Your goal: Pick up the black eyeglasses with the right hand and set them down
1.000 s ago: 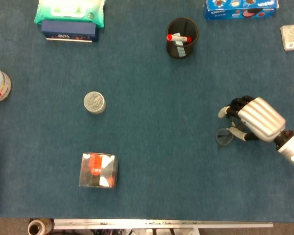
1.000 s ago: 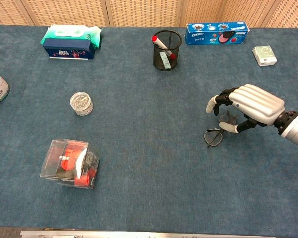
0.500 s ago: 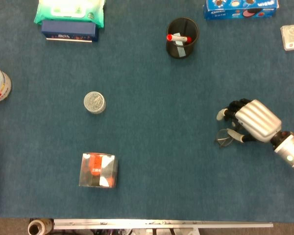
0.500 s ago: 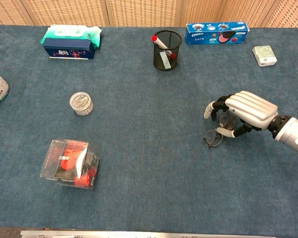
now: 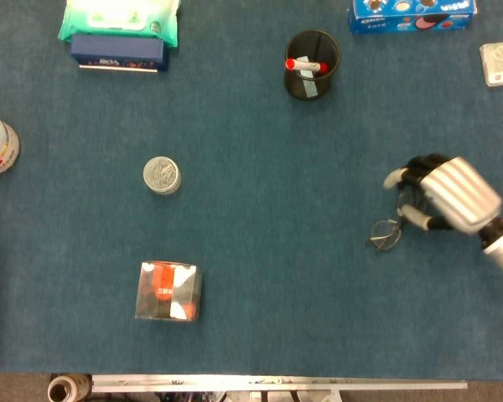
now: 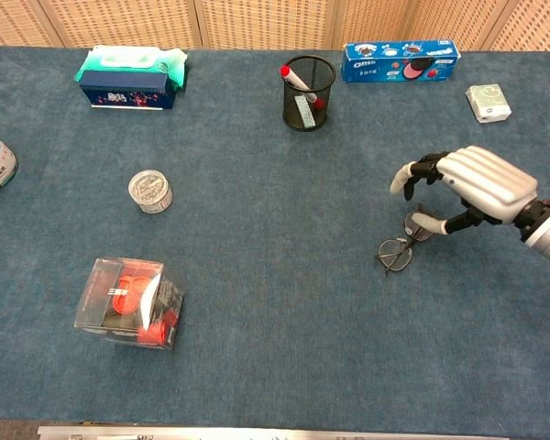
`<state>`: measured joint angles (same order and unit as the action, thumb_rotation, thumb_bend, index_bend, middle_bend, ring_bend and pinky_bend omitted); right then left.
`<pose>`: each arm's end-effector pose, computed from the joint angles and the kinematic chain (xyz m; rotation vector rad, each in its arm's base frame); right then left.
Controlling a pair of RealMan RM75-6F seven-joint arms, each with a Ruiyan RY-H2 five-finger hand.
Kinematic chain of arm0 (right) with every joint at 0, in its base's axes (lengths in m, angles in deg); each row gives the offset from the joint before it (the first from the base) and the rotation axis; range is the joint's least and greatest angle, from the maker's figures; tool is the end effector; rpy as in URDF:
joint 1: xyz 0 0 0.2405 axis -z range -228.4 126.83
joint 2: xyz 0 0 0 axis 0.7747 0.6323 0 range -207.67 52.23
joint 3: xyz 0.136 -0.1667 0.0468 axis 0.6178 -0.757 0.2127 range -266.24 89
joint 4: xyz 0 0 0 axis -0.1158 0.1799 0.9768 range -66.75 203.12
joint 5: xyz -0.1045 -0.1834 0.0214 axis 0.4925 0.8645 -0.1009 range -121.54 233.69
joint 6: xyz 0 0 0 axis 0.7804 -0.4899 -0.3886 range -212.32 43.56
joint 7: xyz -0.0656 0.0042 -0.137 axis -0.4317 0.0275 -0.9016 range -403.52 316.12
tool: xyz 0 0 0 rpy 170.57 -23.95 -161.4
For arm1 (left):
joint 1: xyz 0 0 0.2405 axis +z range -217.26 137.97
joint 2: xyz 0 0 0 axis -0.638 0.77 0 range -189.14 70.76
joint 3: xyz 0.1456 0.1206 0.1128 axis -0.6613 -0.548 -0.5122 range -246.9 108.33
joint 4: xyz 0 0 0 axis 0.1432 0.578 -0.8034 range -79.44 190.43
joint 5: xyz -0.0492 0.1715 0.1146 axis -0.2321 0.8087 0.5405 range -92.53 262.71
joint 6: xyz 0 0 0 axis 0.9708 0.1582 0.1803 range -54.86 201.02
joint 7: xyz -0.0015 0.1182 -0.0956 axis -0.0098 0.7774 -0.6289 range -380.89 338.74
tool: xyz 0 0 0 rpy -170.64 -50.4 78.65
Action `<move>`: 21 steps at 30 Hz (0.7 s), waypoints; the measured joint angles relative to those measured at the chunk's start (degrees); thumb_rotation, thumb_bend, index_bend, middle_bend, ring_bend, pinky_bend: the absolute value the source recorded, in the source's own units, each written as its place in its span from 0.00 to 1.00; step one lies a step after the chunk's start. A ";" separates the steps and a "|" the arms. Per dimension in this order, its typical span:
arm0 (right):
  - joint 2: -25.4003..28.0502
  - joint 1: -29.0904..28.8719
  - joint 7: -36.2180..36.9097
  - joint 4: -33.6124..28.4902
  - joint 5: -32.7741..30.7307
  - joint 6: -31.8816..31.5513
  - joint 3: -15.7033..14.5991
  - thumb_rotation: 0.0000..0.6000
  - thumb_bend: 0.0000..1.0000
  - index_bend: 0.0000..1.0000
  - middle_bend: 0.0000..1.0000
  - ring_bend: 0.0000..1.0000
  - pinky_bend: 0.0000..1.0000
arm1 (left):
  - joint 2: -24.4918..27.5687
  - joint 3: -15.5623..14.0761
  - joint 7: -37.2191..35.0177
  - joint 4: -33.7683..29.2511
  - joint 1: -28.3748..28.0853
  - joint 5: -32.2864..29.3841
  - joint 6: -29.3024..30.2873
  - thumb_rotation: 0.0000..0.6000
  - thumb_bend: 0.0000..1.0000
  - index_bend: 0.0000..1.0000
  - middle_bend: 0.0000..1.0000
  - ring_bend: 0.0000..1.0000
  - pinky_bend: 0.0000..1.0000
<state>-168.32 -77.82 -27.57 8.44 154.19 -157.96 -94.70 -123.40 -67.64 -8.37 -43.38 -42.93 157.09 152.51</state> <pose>-0.2383 -0.2554 -0.0077 1.9818 -0.9079 1.0834 -0.3014 0.1666 0.1239 -1.2985 -1.0481 -0.6060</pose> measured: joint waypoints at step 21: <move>15.69 9.53 -20.98 -20.00 -11.04 -8.34 6.87 1.00 0.32 0.40 0.49 0.35 0.40 | -1.44 1.90 -1.84 3.13 -3.84 2.68 -2.50 1.00 0.27 0.34 0.33 0.30 0.40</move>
<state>-152.63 -68.29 -48.56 -11.56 143.15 -166.30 -87.82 -124.84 -65.74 -10.21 -40.24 -46.77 159.77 150.00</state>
